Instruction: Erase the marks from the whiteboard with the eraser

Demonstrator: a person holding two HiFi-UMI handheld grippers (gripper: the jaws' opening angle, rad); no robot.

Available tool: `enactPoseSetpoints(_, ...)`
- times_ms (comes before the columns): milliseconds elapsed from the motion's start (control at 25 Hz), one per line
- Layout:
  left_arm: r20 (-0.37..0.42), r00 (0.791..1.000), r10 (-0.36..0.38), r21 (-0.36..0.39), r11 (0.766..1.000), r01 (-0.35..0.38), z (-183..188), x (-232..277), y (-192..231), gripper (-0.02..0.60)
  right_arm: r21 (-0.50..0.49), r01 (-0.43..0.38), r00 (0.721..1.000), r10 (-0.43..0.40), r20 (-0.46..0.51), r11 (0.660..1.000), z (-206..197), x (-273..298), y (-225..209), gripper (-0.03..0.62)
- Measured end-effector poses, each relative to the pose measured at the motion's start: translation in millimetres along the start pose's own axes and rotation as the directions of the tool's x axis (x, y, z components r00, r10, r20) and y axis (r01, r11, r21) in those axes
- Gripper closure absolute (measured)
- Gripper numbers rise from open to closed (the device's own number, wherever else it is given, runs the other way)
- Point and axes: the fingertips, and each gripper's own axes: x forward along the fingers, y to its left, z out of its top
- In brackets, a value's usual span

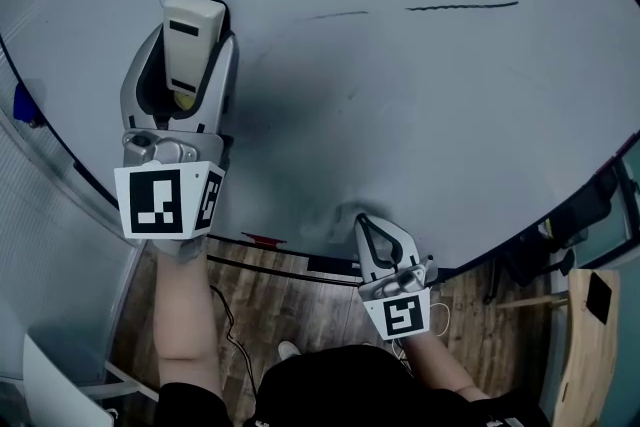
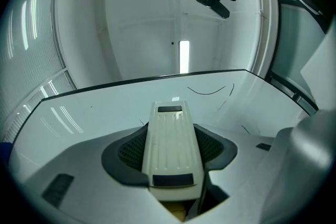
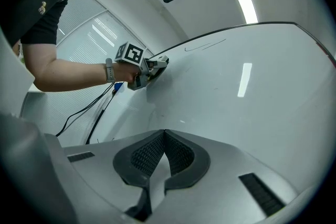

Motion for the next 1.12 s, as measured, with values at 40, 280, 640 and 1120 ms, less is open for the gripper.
enactPoseSetpoints(40,0.003,1.0,-0.009,0.014,1.0,0.009,3.5,2.7,-7.7,0.318,0.002,0.003,1.0,-0.003,0.003,1.0,-0.2,-2.8,-4.1,0.566)
enactPoseSetpoints(280,0.002,1.0,-0.028,0.067,0.997,0.028,18.9,19.9,-42.7,0.323,0.01,0.021,1.0,-0.021,-0.004,1.0,-5.5,-18.3,-27.8,0.566)
enactPoseSetpoints(640,0.024,0.997,-0.079,0.048,0.996,0.078,38.7,33.6,-80.8,0.322,0.03,0.032,0.999,-0.033,0.012,0.999,-11.0,-37.3,-63.8,0.566)
enactPoseSetpoints(1120,0.021,0.988,-0.156,0.111,0.982,0.153,88.9,77.8,-171.7,0.322,0.032,0.076,0.996,-0.077,0.036,0.997,-9.8,-73.4,-110.8,0.566)
